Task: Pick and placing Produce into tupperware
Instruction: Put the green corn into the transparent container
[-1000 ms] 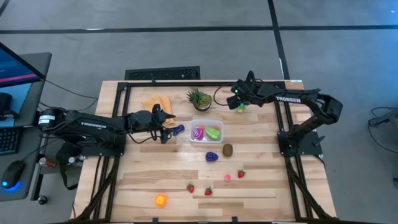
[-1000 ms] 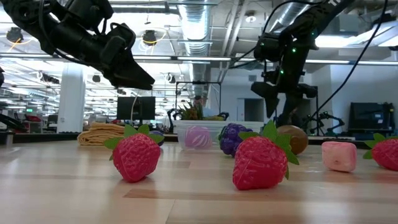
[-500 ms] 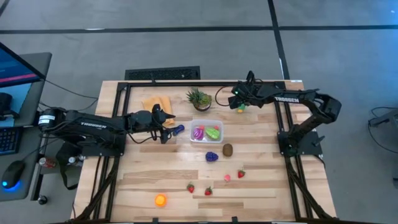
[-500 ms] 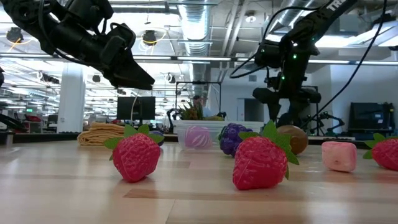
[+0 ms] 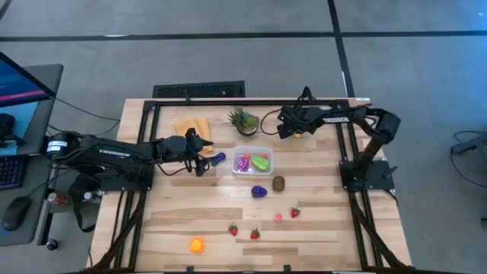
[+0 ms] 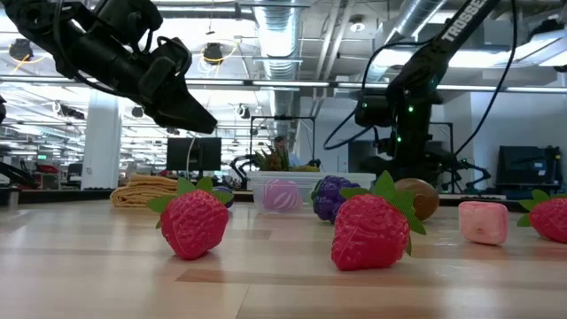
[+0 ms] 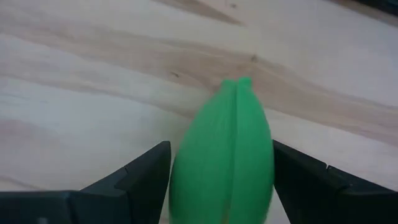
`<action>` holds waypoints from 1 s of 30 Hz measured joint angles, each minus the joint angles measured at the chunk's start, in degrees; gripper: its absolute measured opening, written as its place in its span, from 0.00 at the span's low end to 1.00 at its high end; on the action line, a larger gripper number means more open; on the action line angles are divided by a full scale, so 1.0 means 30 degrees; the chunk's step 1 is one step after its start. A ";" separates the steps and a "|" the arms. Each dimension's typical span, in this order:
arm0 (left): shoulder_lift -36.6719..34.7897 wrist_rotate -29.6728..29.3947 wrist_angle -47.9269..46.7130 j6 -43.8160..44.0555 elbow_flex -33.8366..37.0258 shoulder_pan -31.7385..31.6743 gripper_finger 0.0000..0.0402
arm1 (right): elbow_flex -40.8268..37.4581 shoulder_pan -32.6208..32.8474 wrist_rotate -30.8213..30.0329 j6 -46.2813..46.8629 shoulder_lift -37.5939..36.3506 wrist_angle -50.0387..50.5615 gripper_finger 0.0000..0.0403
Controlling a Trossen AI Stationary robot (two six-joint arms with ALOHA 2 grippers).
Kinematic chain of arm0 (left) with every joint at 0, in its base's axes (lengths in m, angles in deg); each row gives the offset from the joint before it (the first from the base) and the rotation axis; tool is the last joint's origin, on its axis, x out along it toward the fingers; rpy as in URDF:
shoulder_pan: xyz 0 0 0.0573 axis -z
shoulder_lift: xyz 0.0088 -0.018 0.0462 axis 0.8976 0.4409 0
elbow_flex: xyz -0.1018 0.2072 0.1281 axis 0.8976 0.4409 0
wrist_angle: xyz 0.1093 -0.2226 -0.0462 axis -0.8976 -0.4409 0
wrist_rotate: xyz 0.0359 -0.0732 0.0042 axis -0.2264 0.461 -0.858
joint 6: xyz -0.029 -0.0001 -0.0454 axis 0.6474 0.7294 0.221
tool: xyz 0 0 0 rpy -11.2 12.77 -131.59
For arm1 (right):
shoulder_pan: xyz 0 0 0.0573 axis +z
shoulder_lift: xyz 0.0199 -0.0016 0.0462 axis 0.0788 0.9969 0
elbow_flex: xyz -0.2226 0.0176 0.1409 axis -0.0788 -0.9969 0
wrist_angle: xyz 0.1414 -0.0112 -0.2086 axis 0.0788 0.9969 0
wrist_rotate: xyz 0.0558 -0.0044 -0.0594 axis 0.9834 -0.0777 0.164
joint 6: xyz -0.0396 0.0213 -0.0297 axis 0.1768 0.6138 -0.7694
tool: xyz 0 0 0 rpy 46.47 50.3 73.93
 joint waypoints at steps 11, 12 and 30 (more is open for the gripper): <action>0.0000 -0.0007 0.0015 0.0015 0.0000 0.0000 0.71 | 0.0022 0.0029 0.0059 -0.0197 0.0460 -0.0060 0.62; 0.0000 -0.0007 0.0015 0.0015 0.0000 0.0000 0.71 | 0.0022 0.0029 0.0069 -0.0200 0.0460 -0.0060 0.61; 0.0000 -0.0007 0.0008 0.0335 0.0000 0.0000 0.71 | 0.0029 0.0044 0.0222 -0.0651 0.0468 -0.0024 0.61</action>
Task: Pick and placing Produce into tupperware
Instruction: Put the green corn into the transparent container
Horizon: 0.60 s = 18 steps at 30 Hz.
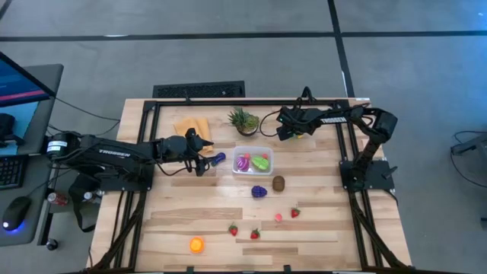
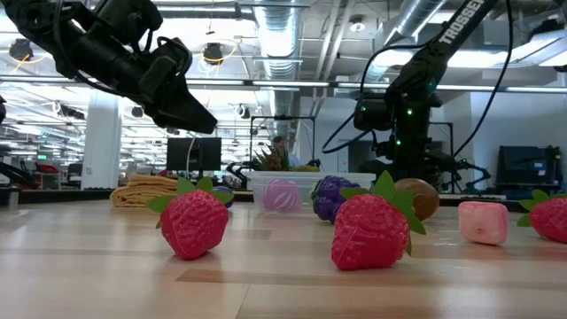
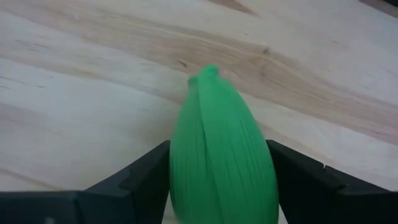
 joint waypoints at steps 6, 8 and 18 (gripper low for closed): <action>0.0000 0.0000 0.0007 0.0000 0.0000 0.0000 0.71 | 0.0000 -0.0007 0.0089 -0.0075 0.0000 -0.0015 0.54; 0.0000 0.0000 -0.0001 0.0026 0.0000 0.0000 0.71 | 0.0000 -0.0007 0.0135 -0.0106 0.0000 -0.0022 0.53; 0.0000 0.0000 0.0007 0.0044 0.0000 0.0000 0.71 | -0.0001 -0.0007 0.0186 -0.0106 0.0000 -0.0007 0.57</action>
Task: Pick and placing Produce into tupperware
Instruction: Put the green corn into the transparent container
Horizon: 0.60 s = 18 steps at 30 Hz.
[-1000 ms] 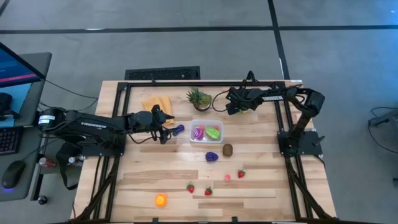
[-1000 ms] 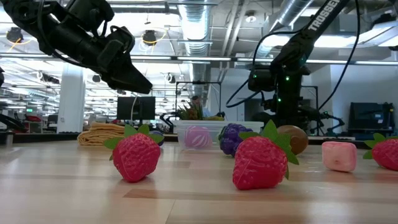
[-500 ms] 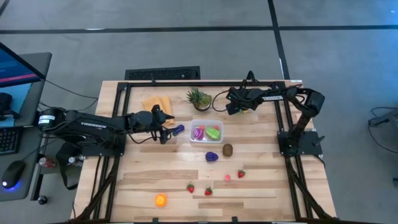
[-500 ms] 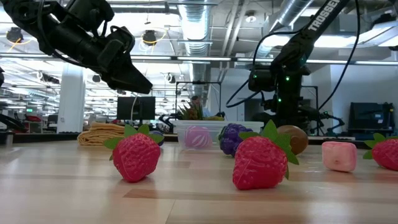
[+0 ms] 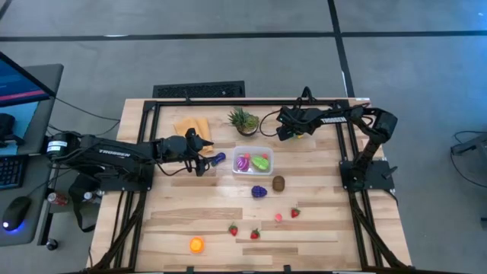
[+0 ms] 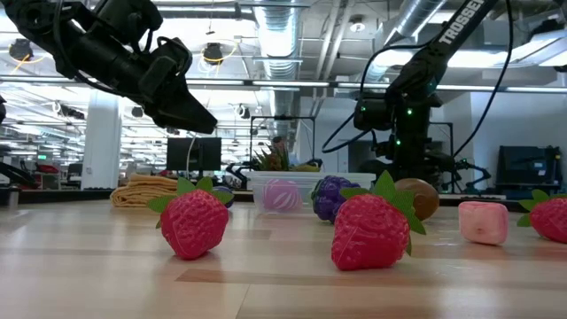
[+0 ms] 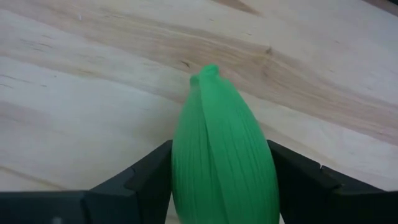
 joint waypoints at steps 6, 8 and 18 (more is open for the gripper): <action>0.0000 0.0000 0.0000 0.0007 0.0000 0.0000 0.71 | -0.0007 0.0007 0.0015 -0.0255 0.0000 -0.0029 0.54; 0.0000 0.0000 0.0000 0.0007 0.0000 0.0000 0.71 | -0.0007 0.0007 0.0015 -0.0278 0.0000 -0.0029 0.54; 0.0000 0.0000 -0.0006 0.0014 0.0000 0.0000 0.71 | -0.0007 0.0029 0.0013 -0.0393 0.0007 -0.0080 0.53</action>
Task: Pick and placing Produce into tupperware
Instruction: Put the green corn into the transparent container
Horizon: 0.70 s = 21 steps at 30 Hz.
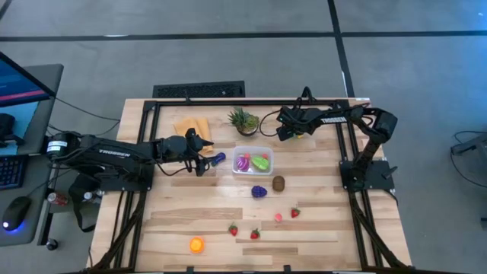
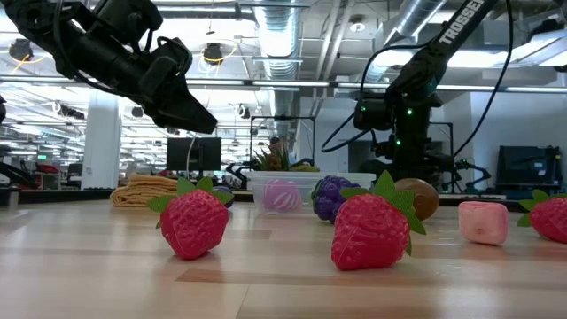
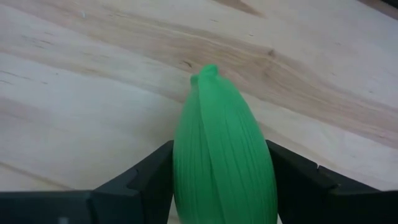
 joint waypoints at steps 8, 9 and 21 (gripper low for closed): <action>0.0000 0.0000 0.0006 0.0000 0.0000 0.0000 0.71 | -0.0073 0.0326 0.0176 -0.0621 -0.0836 0.0133 0.53; 0.0000 0.0003 0.0006 0.0017 0.0000 0.0000 0.71 | -0.0073 0.0393 0.0169 -0.0627 -0.1129 0.0160 0.53; 0.0000 0.0000 0.0123 0.0164 0.0000 -0.0004 0.71 | -0.0036 0.2914 0.0082 -0.2217 -0.5916 0.0249 0.54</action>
